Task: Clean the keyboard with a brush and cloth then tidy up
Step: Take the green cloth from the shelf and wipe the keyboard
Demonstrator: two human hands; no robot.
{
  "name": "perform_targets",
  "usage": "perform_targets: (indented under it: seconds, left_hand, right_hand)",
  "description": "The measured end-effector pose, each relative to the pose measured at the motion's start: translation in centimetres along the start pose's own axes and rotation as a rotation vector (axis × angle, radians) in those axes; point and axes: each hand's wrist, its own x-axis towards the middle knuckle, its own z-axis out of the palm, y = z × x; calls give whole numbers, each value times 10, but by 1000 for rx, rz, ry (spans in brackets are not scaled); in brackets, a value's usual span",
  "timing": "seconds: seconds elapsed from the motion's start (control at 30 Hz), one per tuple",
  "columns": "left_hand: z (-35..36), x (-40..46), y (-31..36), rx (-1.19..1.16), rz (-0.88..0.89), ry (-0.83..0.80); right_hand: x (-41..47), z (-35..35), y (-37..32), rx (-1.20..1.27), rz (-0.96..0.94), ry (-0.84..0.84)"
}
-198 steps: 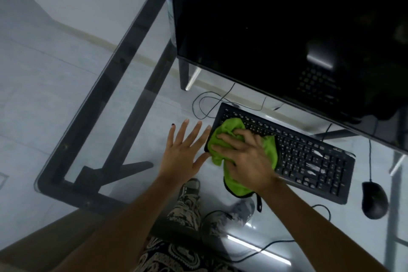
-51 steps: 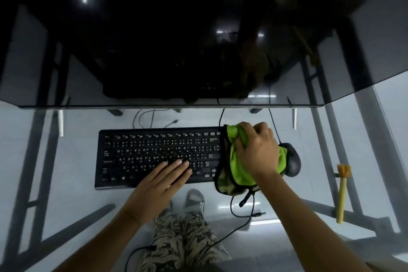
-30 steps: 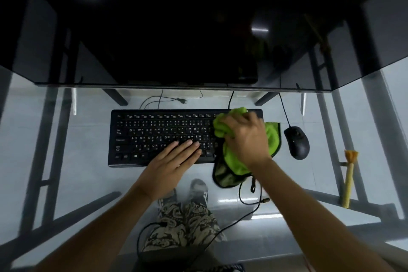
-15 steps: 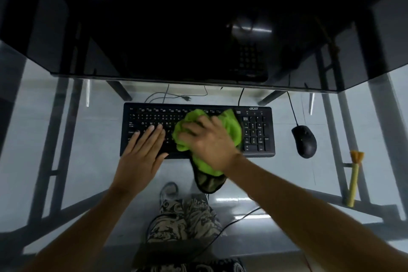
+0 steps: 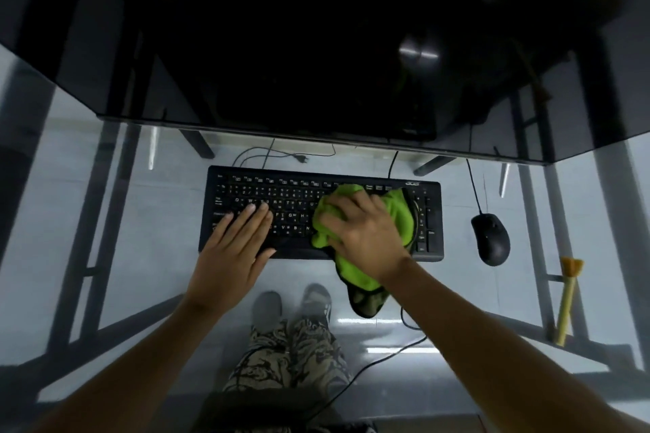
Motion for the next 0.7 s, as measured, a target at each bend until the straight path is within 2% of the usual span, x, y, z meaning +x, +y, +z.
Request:
perform_targets:
  seconds: [0.07, 0.13, 0.27, 0.33, 0.4, 0.5, 0.63, 0.7]
  left_hand:
    - [1, 0, -1, 9, -3, -1]
    - [2, -1, -2, 44, -1, -6]
    - [2, 0, 11, 123, 166, 43]
    - [3, 8, 31, 112, 276, 39]
    - [7, 17, 51, 100, 353, 13]
    - [13, 23, 60, 101, 368, -31]
    - [15, 22, 62, 101, 343, -63]
    - [16, 20, 62, 111, 353, -77]
  right_hand:
    - [-10, -1, 14, -18, 8, 19]
    - [-30, -7, 31, -55, 102, 29]
    - [-61, -29, 56, 34, 522, 78]
    - [-63, -30, 52, 69, 651, 127]
    - [-56, -24, 31, 76, 700, 65]
    - [-49, -9, -6, -24, 812, -97]
    - [-39, 2, -24, -51, 955, -67]
    - [-30, 2, -30, -48, 905, -26]
